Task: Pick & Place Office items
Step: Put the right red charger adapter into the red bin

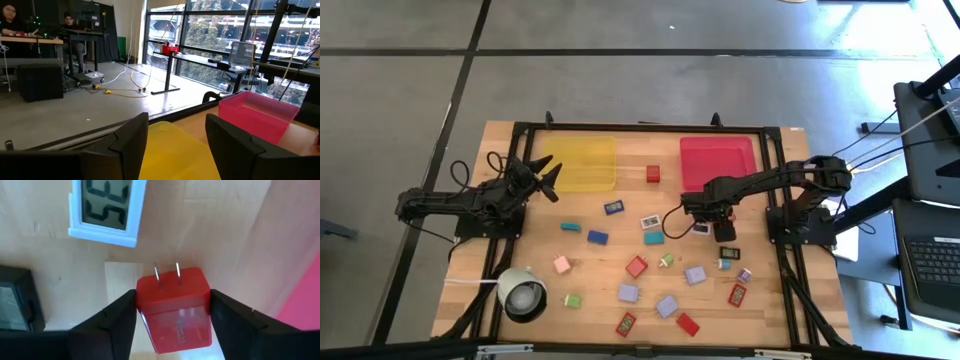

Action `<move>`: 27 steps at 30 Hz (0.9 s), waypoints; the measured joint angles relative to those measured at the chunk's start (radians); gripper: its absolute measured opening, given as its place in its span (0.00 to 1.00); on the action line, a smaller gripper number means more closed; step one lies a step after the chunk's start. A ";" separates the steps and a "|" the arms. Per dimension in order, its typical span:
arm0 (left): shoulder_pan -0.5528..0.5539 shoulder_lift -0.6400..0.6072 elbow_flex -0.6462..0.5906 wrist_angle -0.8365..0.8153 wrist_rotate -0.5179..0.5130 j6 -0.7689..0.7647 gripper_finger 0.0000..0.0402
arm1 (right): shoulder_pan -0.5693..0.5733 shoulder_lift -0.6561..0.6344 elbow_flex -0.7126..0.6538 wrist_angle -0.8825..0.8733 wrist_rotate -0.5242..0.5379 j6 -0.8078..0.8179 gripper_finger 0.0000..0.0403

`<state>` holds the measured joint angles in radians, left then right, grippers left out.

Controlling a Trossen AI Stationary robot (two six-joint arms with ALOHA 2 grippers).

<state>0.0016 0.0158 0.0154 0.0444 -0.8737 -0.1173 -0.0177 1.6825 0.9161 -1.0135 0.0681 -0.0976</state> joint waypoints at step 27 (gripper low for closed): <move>0.000 0.000 0.000 0.000 0.000 0.000 0.49 | -0.178 -0.235 0.260 -0.028 0.269 0.007 0.55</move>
<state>0.0017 0.0158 0.0154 0.0444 -0.8738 -0.1173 -0.1954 1.4476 1.1763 -1.0419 0.3373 -0.0904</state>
